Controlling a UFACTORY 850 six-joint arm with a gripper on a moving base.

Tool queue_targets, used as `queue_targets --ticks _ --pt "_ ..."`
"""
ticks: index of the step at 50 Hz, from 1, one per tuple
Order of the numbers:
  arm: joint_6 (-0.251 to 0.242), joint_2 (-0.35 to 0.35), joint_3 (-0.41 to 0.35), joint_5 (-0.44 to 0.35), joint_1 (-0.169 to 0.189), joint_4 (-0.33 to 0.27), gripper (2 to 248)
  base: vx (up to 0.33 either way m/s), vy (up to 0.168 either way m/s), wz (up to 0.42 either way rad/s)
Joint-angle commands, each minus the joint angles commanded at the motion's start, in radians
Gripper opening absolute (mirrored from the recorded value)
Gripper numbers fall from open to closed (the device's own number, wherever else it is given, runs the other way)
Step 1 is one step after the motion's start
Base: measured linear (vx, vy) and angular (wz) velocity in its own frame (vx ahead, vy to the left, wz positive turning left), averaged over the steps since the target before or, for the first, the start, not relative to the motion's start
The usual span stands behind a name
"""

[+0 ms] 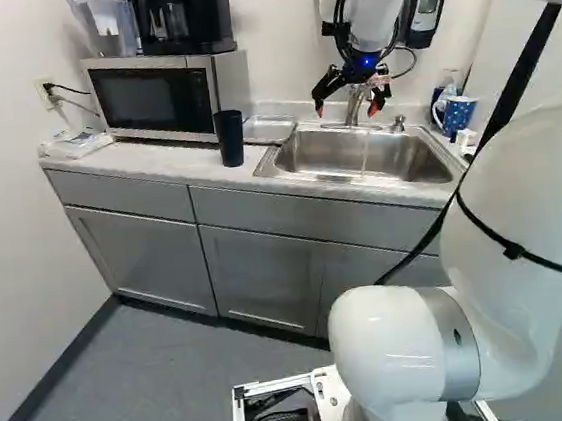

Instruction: Rinse the cup and place it in the tray

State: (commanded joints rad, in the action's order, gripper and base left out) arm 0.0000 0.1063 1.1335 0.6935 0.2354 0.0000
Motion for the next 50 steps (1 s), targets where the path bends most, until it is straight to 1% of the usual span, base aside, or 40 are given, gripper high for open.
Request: queue_targets --ticks 19,50 --pt "0.000 -0.010 0.009 0.000 0.058 0.000 247 0.000 0.000 0.000" --pt "0.000 -0.009 0.009 0.000 0.056 0.000 247 0.000 0.000 0.000"
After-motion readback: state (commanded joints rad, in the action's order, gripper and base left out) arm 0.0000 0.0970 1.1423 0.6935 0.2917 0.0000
